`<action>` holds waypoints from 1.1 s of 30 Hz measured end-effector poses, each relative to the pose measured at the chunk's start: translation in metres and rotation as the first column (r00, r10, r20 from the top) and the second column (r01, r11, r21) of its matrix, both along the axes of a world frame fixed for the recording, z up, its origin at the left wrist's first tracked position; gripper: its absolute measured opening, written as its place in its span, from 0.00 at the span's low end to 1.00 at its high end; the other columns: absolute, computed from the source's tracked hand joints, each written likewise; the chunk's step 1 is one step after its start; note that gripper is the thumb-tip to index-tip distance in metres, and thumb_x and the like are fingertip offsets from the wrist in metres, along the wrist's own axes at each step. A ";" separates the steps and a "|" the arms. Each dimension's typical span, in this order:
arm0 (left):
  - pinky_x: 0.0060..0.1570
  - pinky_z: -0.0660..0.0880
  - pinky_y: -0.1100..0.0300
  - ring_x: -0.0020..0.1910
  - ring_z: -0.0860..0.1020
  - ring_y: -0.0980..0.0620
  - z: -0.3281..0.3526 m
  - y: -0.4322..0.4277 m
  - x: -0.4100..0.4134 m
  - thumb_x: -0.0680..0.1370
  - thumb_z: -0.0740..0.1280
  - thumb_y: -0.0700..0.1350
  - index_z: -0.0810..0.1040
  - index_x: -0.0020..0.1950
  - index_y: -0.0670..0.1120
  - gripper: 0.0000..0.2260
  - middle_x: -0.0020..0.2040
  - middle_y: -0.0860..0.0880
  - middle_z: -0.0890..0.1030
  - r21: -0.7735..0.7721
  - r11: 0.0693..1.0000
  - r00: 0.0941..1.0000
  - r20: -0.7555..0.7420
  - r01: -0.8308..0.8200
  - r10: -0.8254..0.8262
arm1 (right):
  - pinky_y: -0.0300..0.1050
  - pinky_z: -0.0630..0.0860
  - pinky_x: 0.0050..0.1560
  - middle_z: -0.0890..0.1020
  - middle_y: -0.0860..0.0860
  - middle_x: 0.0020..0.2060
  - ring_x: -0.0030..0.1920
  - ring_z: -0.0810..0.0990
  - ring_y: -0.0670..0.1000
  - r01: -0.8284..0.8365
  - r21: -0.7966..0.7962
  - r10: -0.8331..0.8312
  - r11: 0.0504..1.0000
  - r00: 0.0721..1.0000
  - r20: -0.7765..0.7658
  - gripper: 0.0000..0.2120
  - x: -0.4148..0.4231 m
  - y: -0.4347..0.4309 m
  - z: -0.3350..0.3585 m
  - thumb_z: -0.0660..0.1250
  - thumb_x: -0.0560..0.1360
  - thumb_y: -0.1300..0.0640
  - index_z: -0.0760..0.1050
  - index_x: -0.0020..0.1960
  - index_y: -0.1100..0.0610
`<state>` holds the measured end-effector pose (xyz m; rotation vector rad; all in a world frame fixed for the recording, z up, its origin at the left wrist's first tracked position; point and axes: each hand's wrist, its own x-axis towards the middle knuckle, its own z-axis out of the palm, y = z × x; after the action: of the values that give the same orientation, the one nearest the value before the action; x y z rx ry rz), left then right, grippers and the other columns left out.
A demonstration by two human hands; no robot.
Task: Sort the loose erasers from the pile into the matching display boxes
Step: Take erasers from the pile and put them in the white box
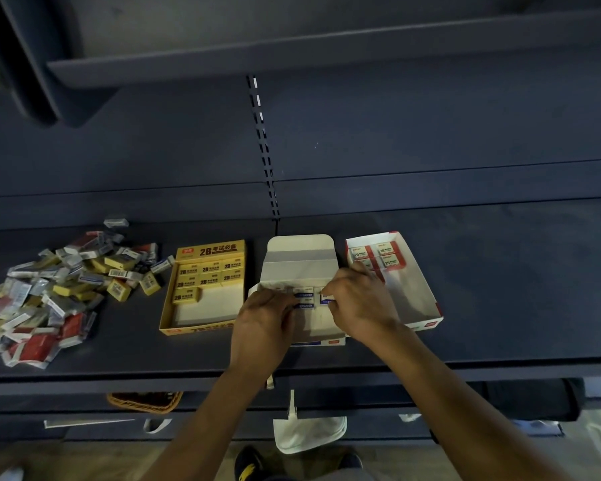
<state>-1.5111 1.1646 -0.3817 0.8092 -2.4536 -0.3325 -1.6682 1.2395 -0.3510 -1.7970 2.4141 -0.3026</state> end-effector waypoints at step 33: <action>0.44 0.76 0.59 0.43 0.79 0.47 0.010 0.004 0.017 0.73 0.60 0.44 0.83 0.46 0.45 0.12 0.43 0.48 0.83 0.052 0.998 0.999 -0.022 -0.038 0.039 | 0.46 0.75 0.52 0.80 0.53 0.50 0.57 0.72 0.54 0.019 -0.200 -0.004 0.980 0.997 0.078 0.09 0.022 0.002 0.002 0.67 0.73 0.59 0.80 0.53 0.57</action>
<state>-1.4937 1.1688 -0.3717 0.8686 -2.4142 -0.3901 -1.6459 1.2414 -0.3489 -1.8119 2.4171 -0.6262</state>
